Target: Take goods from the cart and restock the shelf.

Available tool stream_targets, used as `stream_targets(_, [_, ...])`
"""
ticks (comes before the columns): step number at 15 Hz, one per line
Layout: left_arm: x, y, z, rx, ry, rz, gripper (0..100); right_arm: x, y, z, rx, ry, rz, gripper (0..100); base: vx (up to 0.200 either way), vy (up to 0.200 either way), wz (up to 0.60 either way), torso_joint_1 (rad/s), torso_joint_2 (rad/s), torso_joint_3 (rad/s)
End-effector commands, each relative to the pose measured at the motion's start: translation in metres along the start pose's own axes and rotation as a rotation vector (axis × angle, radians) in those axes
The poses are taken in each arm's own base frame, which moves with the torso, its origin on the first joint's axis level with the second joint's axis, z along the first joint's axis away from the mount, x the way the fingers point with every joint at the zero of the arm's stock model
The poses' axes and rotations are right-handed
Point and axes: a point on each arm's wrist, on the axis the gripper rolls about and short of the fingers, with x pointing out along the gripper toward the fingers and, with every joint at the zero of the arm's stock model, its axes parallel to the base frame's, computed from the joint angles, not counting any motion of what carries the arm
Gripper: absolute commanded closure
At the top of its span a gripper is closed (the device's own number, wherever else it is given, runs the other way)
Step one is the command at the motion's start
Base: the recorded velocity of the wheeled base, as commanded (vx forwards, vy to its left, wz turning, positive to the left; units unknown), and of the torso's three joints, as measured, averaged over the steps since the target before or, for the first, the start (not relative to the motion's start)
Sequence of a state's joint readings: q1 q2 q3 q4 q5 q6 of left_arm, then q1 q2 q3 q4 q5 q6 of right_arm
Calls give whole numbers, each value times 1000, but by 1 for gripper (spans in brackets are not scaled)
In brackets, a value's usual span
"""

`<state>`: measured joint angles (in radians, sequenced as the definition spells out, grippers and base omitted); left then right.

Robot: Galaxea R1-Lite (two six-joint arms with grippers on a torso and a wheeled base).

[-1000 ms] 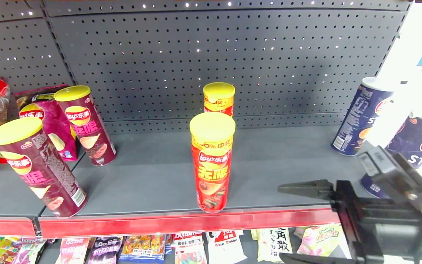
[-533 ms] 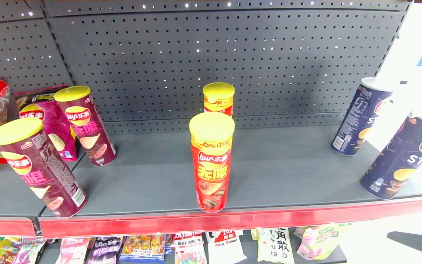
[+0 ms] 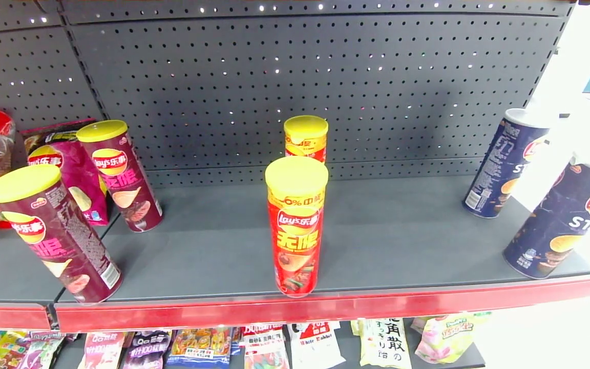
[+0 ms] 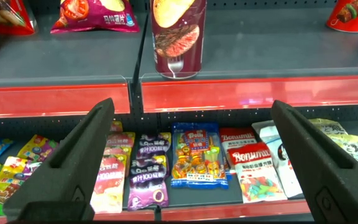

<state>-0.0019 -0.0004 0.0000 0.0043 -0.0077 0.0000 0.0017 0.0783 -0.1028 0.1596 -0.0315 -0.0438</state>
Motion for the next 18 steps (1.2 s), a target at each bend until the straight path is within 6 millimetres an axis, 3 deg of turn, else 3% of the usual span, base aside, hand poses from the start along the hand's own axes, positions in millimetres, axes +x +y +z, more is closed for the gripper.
stream_targets(1, [0, 0, 0, 0, -1, 0, 0, -3, 0, -6, 17, -94, -21, 0, 0, 0, 0, 0, 0, 0])
stream_targets(6, [0, 0, 0, 0, 1, 0, 0, -2, 3, -6, -4, -126, 133, 0, 0, 0, 0, 0, 0, 0])
stream_targets(10, [0, 0, 0, 0, 1, 0, 0, 2, 1, -11, 43, -140, 2, 0, 0, 0, 0, 0, 0, 0])
stream_targets(18, [0, 0, 0, 0, 1, 0, 0, 4, 1, -13, 47, -134, 16, 0, 0, 0, 0, 0, 0, 0])
